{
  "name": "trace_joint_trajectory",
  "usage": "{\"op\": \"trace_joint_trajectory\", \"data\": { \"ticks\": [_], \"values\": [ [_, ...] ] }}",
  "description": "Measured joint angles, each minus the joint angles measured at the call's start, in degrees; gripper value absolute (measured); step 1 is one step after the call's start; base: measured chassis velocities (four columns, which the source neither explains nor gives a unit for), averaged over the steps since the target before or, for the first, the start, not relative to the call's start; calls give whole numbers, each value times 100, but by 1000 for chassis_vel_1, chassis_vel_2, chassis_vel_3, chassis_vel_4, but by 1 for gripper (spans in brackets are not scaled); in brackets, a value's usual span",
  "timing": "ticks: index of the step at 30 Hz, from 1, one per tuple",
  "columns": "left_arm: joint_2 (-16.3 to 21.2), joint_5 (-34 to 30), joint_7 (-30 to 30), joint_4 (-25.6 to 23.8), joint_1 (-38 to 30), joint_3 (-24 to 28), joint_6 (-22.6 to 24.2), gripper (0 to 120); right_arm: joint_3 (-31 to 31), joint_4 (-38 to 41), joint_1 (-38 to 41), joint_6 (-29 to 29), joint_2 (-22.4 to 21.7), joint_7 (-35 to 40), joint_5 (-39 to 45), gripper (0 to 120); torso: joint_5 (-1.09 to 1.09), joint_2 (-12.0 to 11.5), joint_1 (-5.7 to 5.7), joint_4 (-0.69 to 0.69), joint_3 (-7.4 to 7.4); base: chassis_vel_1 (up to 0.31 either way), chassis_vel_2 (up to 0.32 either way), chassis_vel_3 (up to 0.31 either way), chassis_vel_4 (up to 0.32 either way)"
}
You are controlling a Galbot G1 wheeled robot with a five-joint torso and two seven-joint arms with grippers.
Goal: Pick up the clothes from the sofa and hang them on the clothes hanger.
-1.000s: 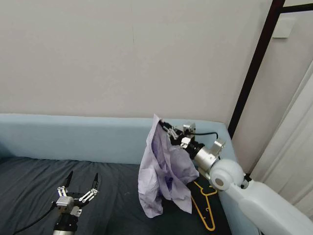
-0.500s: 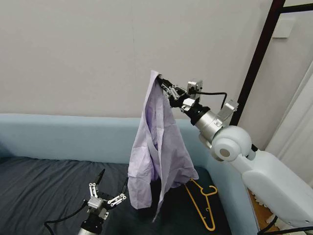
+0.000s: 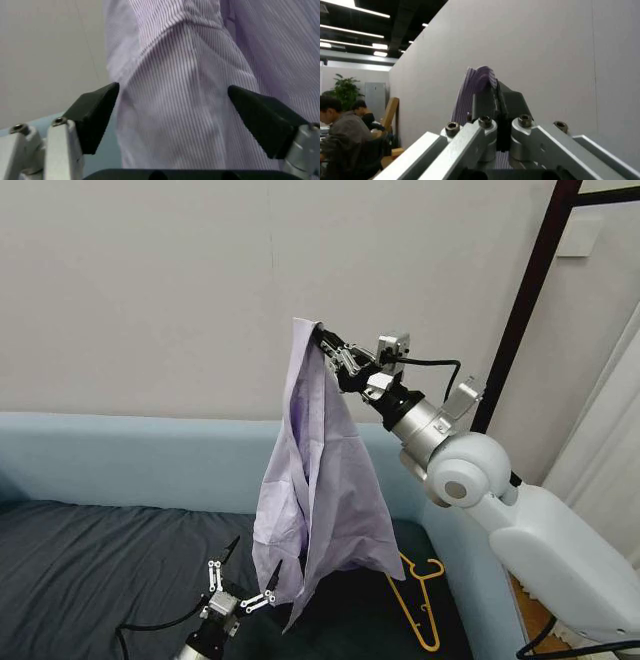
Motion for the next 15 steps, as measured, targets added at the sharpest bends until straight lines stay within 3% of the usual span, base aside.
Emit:
{"op": "trace_joint_trajectory", "data": {
  "ticks": [6, 15],
  "values": [
    [-106, -30, 54, 311, -166, 154, -85, 60, 25, 22, -18, 0, -40, -9, 6, 0, 1, 0, 0, -1, 0, 0, 0, 0, 0],
    [-29, -225, 50, 303, -187, 116, -165, 28, 136, -51, -140, 3, -61, 18, -49, 0, 1, 0, 0, 0, 0, 0, 0, 0, 0]
  ]
}}
